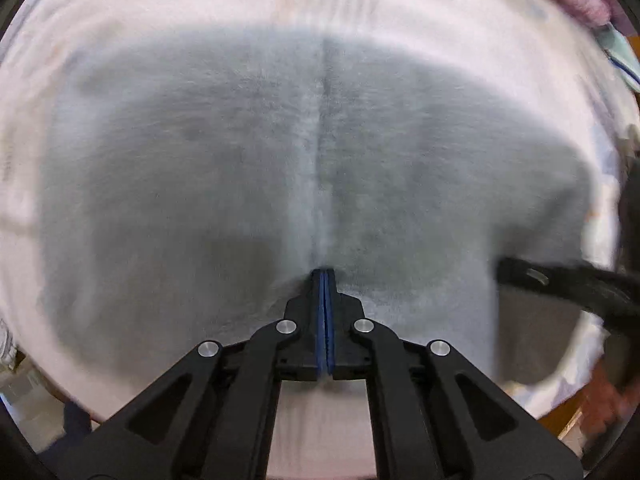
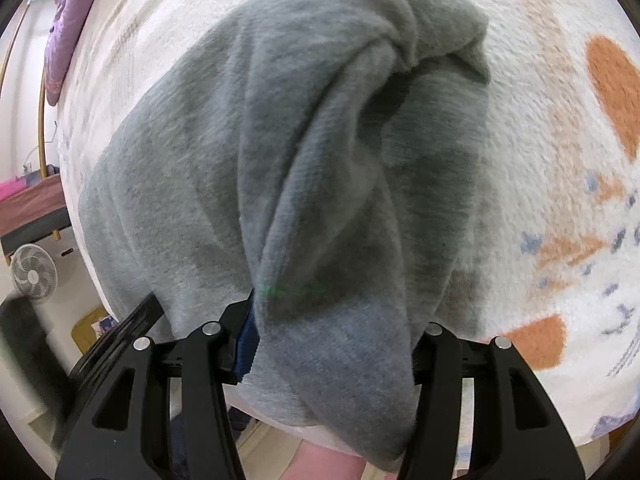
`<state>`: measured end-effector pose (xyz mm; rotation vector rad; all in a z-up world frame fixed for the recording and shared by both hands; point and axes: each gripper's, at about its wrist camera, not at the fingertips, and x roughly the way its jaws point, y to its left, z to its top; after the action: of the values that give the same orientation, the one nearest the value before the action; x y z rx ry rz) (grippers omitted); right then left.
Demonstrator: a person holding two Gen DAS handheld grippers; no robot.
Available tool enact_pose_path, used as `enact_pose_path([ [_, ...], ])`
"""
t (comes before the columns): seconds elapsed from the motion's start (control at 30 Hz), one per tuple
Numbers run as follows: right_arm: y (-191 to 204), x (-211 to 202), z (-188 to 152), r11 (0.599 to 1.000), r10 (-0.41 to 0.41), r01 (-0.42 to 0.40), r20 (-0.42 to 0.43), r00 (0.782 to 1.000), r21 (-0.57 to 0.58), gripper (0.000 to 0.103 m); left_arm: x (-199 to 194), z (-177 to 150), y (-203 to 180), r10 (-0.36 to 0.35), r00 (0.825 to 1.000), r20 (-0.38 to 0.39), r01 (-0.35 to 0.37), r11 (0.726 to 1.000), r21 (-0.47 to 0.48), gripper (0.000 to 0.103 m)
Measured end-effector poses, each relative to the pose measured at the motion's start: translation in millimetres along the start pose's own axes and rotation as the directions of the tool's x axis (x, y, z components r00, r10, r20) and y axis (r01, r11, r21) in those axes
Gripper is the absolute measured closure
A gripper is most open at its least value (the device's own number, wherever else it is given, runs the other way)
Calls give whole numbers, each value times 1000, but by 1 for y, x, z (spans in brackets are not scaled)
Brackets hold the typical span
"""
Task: Fold large clothes
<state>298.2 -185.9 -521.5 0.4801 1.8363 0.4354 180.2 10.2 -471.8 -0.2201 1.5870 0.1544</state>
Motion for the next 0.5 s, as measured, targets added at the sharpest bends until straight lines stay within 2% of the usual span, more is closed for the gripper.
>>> enact_pose_path([
  [0.07, -6, -1, 0, 1000, 19, -19, 9, 1000, 16, 52, -13, 7, 6, -6, 998, -61, 4, 999, -32, 101],
  [0.13, -11, -2, 1, 999, 27, -27, 10, 1000, 24, 52, -54, 16, 6, 24, 997, 80, -22, 999, -25, 102],
  [0.17, -12, -2, 1, 999, 27, -28, 10, 1000, 25, 52, -61, 29, 5, 42, 992, 118, -41, 999, -12, 102],
  [0.2, -13, -2, 2, 999, 27, -27, 9, 1000, 29, 52, -52, 37, 7, 30, 993, 110, -29, 1000, -11, 102],
  [0.23, -14, -2, 2, 999, 28, -28, 8, 1000, 36, 52, -30, 48, 10, 31, 998, 55, -30, 999, -10, 101],
  [0.27, -14, -1, 1, 999, 31, -32, 9, 999, 41, 50, -7, 44, 7, 32, 999, 21, -32, 999, 1, 99],
  [0.33, -17, -3, 2, 998, 41, -42, 17, 999, 55, 49, -14, 58, 7, 41, 998, -42, -41, 999, -7, 101],
  [0.37, -18, -5, 3, 997, 41, -42, 18, 999, 58, 49, -25, 72, 6, 35, 999, -21, -36, 999, -34, 102],
  [0.4, -19, -6, 3, 997, 41, -42, 18, 999, 58, 49, -50, 77, 4, 45, 995, 88, -43, 999, -29, 102],
  [0.43, -20, -6, 3, 998, 40, -41, 19, 999, 55, 49, -60, 84, 4, 65, 989, 131, -63, 998, -21, 102],
  [0.47, -20, -6, 3, 998, 39, -40, 16, 999, 56, 49, -54, 94, 7, 39, 990, 133, -36, 999, -26, 102],
  [0.5, -22, -7, 4, 998, 39, -40, 14, 999, 58, 49, -36, 100, 11, 23, 996, 81, -21, 999, -35, 102],
])
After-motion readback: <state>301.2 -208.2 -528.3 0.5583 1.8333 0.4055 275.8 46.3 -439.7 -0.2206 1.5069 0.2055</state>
